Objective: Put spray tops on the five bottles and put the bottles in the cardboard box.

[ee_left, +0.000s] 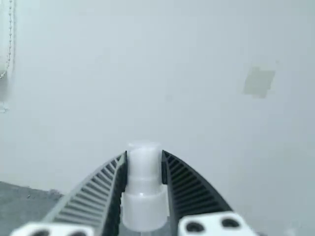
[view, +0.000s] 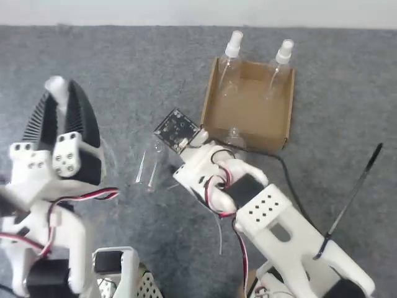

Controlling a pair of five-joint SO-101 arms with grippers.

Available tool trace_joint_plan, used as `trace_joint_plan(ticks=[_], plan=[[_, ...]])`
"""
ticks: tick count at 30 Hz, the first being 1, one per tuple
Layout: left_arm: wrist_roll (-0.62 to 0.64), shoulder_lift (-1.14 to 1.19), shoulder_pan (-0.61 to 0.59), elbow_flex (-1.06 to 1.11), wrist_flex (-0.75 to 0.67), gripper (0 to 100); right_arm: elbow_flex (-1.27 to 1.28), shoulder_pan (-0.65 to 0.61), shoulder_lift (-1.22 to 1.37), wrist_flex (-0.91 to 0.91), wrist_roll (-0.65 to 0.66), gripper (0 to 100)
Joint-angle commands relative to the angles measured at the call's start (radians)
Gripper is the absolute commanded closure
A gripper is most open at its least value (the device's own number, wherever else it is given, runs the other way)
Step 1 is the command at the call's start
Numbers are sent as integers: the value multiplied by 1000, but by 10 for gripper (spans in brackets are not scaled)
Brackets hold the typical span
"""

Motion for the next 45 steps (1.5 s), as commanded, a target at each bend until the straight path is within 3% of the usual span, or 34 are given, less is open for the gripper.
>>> trace_joint_plan(ticks=[1,6,12,19,45], plan=[[112,-6,17,-36,-91,989,55,-33,-56,-199,-18,991],[121,-6,81,-27,-97,989,187,-41,-64,-441,-18,992],[175,-6,100,77,-249,989,368,-87,-180,-613,-18,992],[173,-6,155,200,-328,989,462,-117,-325,-608,-58,992],[169,-5,181,383,-433,989,474,-122,-337,-570,-77,992]])
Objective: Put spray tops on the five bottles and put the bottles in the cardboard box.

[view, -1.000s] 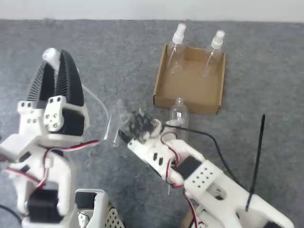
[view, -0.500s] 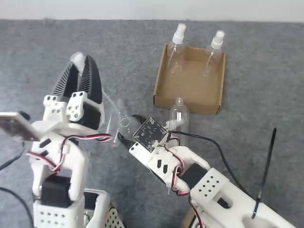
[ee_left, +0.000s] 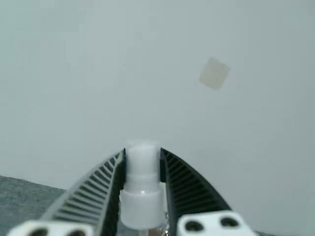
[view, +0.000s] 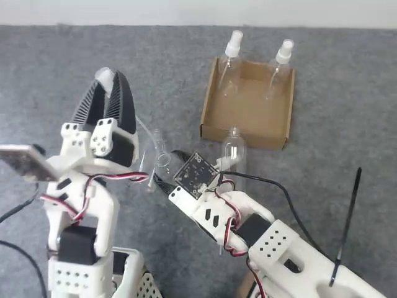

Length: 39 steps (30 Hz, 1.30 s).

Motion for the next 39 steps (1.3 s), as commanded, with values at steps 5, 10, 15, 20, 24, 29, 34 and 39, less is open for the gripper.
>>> trace_joint_plan(ticks=[5,10,15,20,24,29,34,39], plan=[[0,-14,21,93,-51,989,-11,-5,-50,8,-12,992],[-69,-20,66,110,-20,989,-11,-2,-44,4,-14,992],[-147,-15,68,64,192,989,-12,31,-50,-1,-15,992],[-252,-14,141,56,321,989,-9,48,-45,-38,-48,992],[-261,-14,201,54,356,989,-9,53,-48,-36,-117,992],[-285,-14,201,62,364,987,3,59,-50,-44,-115,992],[-282,-15,201,47,411,913,8,59,-50,-44,-115,992],[-281,-15,176,-16,413,846,9,61,-50,-44,-115,992]])
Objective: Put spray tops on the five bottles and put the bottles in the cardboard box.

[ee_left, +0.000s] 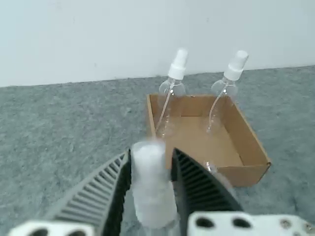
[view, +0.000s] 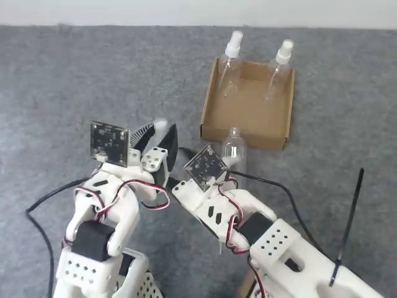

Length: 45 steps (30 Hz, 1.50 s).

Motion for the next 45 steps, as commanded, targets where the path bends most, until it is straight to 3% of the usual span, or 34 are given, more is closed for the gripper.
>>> trace_joint_plan(ticks=[1,6,19,33,39,45], plan=[[-2,-17,-31,-128,5,845,-3,27,-45,-24,-9,992],[-8,-14,-80,-242,12,845,-3,27,-45,-24,-9,992],[-66,273,-110,-214,-5,893,-2,28,-45,-22,-9,992],[-110,101,-117,-96,-11,892,-2,28,-38,-22,-9,992],[-80,34,-176,-203,64,890,-3,30,-38,-22,-9,992],[-49,-147,-176,-99,127,884,-34,93,-45,-12,-11,992]])
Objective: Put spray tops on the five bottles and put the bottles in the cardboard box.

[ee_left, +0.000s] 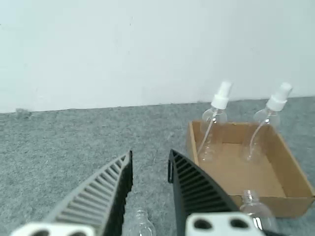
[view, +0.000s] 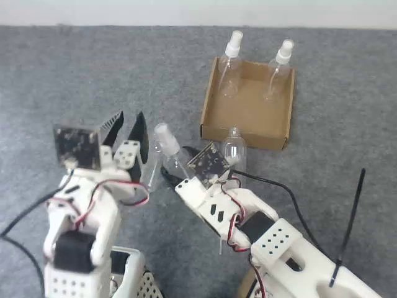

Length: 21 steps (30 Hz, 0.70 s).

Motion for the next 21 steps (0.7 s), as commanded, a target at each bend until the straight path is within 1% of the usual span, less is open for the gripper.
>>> trace_joint_plan(ticks=[1,4,7,9,11,16,18,21], plan=[[17,-149,-3,88,15,872,-60,88,-45,-8,-12,992],[14,-235,-3,203,-21,829,-141,165,-35,59,-15,992],[14,-288,9,294,-66,810,-230,216,-35,125,-15,992],[9,-305,32,332,-94,808,-292,226,-31,153,-15,992],[-23,-307,58,357,-106,808,-362,226,-8,185,-15,992],[-37,-310,114,378,-106,804,-583,226,150,288,-15,992],[-35,-307,141,380,-101,757,-667,222,220,323,-35,992],[-34,-311,172,386,-80,649,-784,222,314,381,-103,992]])
